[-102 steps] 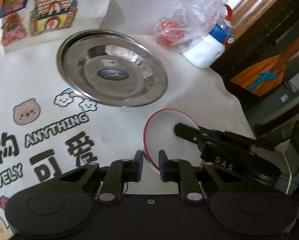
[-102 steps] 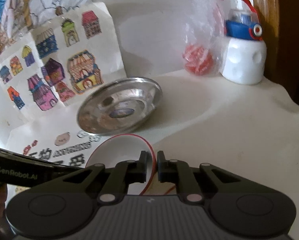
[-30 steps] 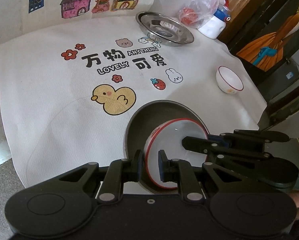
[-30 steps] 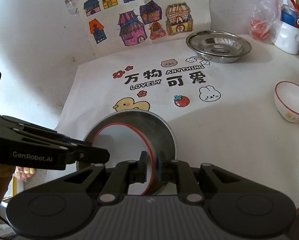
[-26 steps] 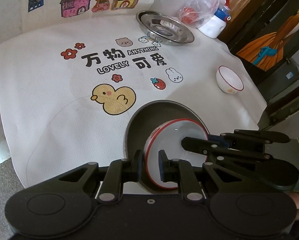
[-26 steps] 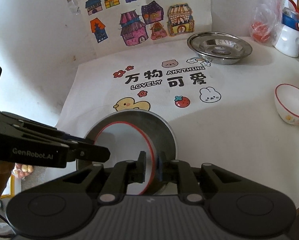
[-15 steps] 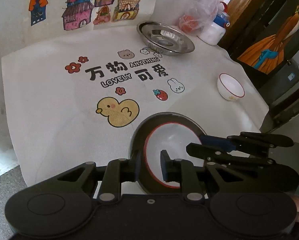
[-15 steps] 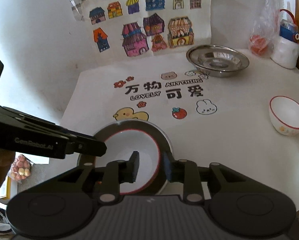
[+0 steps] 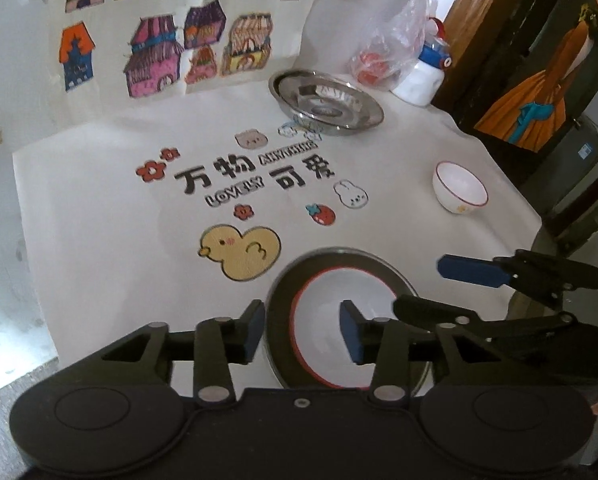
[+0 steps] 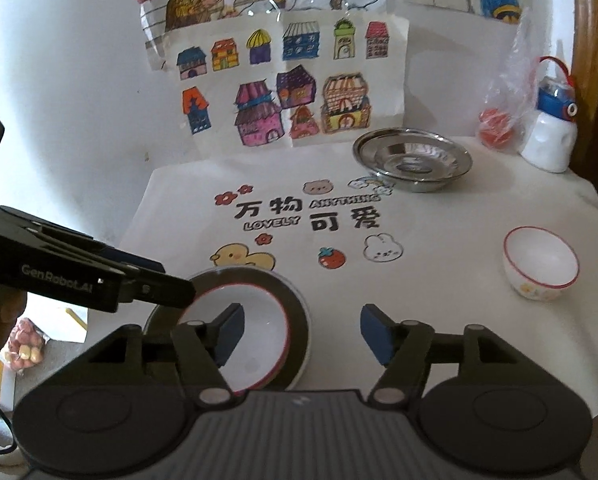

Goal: Organize plates and bowls
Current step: 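Open both tools to release the white bowl inside the steel bowl, then move both tools to the rim of the second white bowl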

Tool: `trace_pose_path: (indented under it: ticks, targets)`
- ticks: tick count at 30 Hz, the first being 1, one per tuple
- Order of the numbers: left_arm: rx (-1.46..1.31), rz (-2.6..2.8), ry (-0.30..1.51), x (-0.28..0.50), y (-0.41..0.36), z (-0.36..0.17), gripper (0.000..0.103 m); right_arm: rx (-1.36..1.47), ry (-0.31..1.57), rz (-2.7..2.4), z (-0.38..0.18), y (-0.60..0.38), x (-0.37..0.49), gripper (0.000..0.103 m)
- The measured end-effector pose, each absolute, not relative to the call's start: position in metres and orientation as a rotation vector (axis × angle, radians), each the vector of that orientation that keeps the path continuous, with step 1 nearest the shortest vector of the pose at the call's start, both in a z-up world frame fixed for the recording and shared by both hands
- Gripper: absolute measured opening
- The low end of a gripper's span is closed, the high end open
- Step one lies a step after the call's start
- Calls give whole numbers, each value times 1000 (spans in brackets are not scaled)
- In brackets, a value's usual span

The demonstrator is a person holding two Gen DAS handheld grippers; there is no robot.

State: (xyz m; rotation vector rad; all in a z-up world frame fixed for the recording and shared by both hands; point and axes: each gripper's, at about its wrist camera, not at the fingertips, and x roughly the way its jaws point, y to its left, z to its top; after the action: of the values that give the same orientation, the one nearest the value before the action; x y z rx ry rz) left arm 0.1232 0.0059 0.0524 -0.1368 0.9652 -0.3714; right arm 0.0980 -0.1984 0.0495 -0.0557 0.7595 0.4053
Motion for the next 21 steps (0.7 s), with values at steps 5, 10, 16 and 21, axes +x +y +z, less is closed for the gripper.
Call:
trace_pose_path:
  ticks: [5,10,16,21]
  targets:
    - [-124,-364,948,125,5,57,51,-50,743,404,53,-204,98,78]
    - [-109,-367,930,126,0,61,59,-43,722,399,56,-208,98,91]
    - [-87,-351,882,131,-7,70,76,-23,690,355,59,-225,102,101]
    - [-68,-335,860,141,-16,75,88,7,659,309,59,-249,108,103]
